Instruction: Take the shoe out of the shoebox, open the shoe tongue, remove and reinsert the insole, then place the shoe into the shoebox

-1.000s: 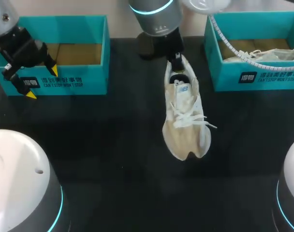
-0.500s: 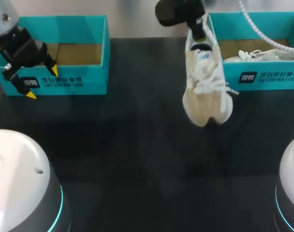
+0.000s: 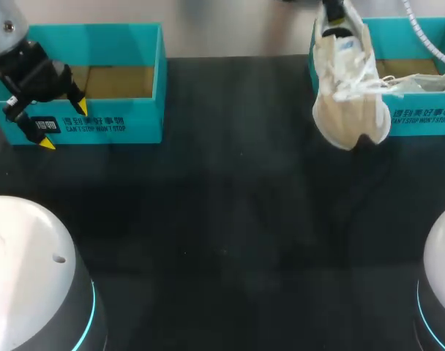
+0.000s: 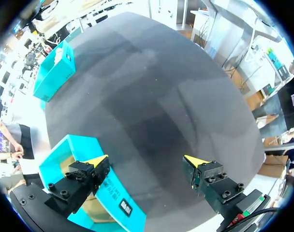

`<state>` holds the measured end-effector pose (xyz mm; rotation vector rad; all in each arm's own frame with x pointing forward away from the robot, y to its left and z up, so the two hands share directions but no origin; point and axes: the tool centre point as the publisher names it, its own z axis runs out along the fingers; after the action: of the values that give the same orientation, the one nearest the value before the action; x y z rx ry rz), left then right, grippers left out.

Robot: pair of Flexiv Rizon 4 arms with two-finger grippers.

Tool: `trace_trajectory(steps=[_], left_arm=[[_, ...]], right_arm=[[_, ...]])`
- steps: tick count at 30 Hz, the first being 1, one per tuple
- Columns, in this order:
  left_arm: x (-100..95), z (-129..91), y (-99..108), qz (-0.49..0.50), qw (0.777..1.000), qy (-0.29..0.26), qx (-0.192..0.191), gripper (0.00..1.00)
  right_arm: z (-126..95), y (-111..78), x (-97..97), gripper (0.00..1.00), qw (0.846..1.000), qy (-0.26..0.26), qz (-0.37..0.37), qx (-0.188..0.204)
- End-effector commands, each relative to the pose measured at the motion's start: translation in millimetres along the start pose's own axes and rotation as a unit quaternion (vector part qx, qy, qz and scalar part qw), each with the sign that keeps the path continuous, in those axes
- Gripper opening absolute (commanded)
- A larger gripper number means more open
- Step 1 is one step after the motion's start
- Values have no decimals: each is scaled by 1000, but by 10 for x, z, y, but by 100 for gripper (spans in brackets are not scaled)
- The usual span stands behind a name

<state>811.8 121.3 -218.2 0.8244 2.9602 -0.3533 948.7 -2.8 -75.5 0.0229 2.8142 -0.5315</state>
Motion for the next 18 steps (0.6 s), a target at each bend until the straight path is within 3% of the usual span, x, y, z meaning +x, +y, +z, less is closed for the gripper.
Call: trace_trajectory(steps=[1, 14, 15, 18], left_arm=[[9, -7, -2, 0, 1000, 0, -1, 100], [9, -7, -2, 0, 1000, 0, -1, 100], [9, -7, -2, 0, 1000, 0, -1, 100], [9, -7, -2, 0, 1000, 0, -1, 100]], right_arm=[[35, -74, -87, 0, 1000, 10, -2, -10], [35, -74, -87, 0, 1000, 10, -2, -10], [65, -140, -126, 0, 1000, 13, 5, -28], [140, -386, -267, 0, 1000, 11, 9, -28]])
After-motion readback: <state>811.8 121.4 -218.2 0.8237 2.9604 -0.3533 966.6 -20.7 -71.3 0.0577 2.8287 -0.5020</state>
